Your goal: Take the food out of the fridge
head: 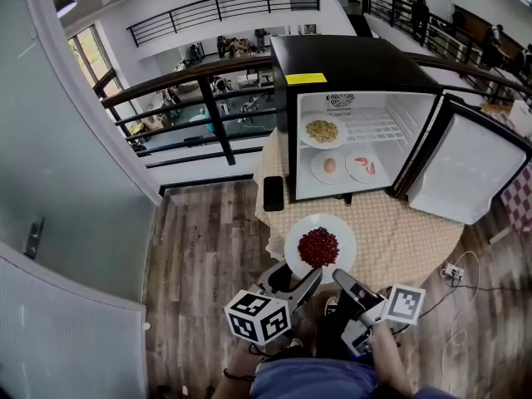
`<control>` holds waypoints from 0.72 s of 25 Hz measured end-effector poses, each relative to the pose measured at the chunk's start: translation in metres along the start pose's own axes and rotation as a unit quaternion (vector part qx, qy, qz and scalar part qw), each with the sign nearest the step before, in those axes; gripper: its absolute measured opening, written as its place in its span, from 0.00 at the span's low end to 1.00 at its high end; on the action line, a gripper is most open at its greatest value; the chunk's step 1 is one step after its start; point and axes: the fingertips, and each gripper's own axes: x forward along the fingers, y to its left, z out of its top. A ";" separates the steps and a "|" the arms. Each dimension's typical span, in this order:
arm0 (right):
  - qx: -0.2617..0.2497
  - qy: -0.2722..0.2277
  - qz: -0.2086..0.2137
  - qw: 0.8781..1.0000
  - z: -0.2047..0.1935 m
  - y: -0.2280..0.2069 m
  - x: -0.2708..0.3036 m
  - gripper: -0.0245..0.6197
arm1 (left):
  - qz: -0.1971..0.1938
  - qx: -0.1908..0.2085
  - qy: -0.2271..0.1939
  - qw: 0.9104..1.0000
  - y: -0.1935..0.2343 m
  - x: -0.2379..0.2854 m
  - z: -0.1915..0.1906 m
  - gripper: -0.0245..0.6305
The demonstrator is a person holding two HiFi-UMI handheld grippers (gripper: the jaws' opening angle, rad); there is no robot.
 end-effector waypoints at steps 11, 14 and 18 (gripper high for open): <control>-0.013 0.000 -0.011 1.000 -0.034 0.005 -0.026 0.08 | -0.010 -0.006 0.002 1.000 -0.020 -0.033 -0.025 0.43; -0.017 0.004 -0.010 1.000 -0.036 0.007 -0.032 0.08 | -0.008 -0.005 -0.001 1.000 -0.027 -0.037 -0.026 0.43; -0.012 0.013 -0.006 1.000 -0.038 0.008 -0.041 0.08 | -0.002 -0.004 -0.007 1.000 -0.035 -0.039 -0.027 0.43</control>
